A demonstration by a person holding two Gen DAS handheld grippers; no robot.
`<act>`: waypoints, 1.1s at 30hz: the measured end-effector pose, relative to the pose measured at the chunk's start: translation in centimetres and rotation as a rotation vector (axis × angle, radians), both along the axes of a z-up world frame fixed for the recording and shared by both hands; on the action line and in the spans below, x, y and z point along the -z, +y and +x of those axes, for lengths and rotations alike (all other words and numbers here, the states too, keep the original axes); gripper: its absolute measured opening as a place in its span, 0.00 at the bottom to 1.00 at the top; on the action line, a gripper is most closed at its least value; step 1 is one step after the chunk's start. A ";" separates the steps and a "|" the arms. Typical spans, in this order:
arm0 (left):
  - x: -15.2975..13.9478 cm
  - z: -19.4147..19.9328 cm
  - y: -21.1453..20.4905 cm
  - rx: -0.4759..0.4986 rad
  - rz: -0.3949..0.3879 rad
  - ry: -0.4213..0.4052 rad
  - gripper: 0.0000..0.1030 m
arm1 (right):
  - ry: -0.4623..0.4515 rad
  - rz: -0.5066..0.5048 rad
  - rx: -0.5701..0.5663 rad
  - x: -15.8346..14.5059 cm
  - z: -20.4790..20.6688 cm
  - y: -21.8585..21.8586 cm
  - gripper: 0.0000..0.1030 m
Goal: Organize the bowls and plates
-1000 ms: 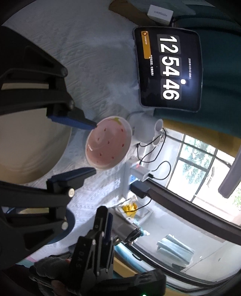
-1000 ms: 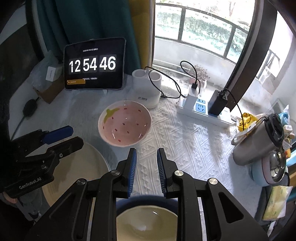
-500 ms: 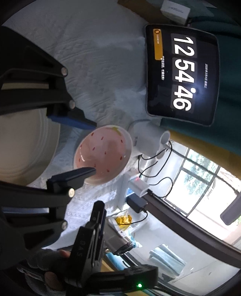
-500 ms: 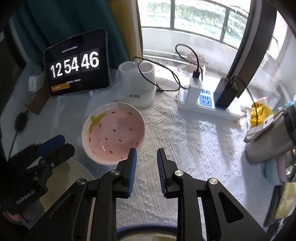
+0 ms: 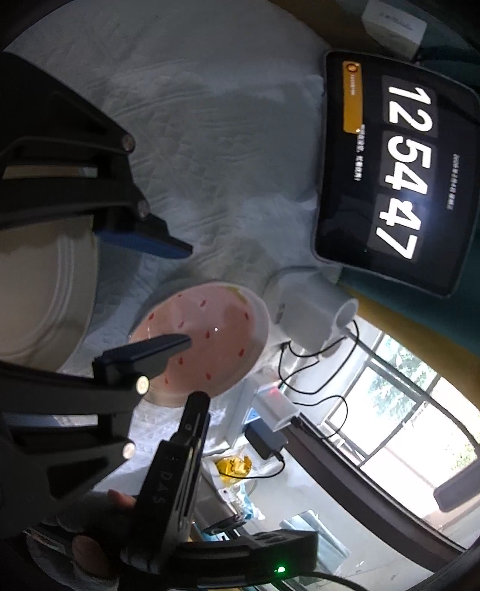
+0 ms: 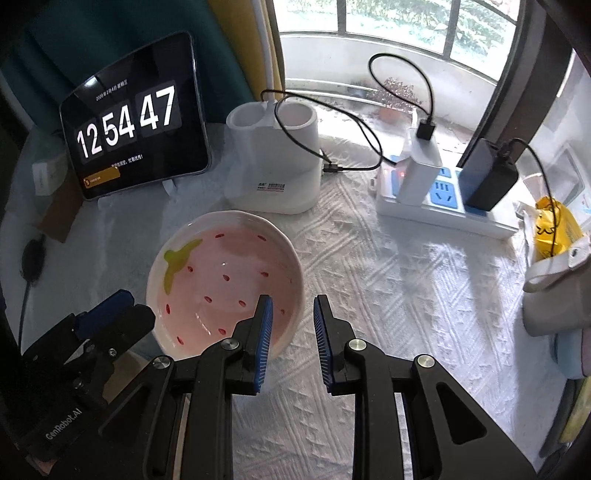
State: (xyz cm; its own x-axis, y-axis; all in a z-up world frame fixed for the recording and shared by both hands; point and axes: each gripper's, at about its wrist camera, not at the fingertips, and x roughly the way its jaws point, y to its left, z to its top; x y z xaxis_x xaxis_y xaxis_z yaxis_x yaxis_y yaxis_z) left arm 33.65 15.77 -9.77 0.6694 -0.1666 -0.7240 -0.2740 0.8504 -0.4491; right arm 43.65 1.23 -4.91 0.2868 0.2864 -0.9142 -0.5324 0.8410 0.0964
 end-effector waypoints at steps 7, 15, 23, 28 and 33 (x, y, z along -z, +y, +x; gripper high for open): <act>1.0 0.6 -0.2 -0.003 0.005 0.034 0.43 | 0.026 -0.011 0.003 1.2 0.9 1.0 0.24; 1.7 1.0 -0.8 0.007 0.019 0.057 0.43 | 0.079 -0.010 0.011 2.5 1.9 1.4 0.25; 2.6 1.7 -0.8 0.028 -0.019 0.064 0.43 | 0.195 -0.009 0.015 4.3 2.9 1.6 0.26; 3.0 1.9 -1.5 0.074 -0.016 0.069 0.43 | 0.151 -0.044 -0.013 4.4 2.3 2.6 0.25; 3.1 1.6 -1.9 0.069 0.003 0.058 0.42 | 0.086 -0.036 -0.053 3.7 1.1 3.6 0.21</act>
